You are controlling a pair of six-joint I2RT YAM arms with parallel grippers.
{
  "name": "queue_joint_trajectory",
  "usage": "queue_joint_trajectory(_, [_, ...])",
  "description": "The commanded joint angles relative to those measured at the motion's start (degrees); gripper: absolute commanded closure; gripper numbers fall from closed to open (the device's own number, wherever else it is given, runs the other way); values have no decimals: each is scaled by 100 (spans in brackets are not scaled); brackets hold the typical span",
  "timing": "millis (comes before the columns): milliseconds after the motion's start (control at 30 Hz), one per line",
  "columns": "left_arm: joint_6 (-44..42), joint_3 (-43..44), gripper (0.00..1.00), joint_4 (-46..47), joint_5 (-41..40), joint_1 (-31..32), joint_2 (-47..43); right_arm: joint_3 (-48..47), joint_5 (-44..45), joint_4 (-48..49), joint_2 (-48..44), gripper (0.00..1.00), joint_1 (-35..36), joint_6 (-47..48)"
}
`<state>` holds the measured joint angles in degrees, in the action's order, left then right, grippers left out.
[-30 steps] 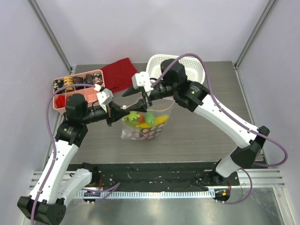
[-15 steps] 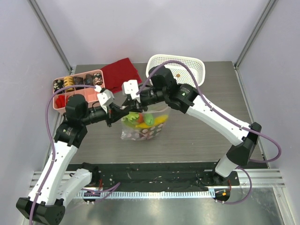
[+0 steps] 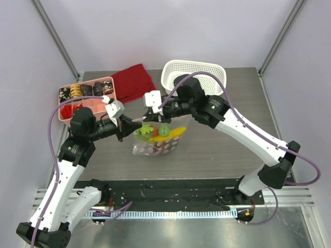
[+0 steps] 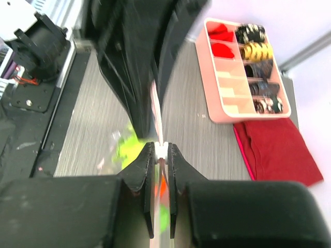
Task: Place the food in the zip-top bag and seal the zipper
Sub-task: Zip the zipper food storage bag at the center of the board.
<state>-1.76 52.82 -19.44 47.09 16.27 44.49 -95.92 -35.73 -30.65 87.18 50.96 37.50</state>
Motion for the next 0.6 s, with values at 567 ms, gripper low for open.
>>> queue_joint_trajectory(567, [729, -149, 100, 353, -1308, -72, -362, 811, 373, -2084, -1518, 99, -2125, 829])
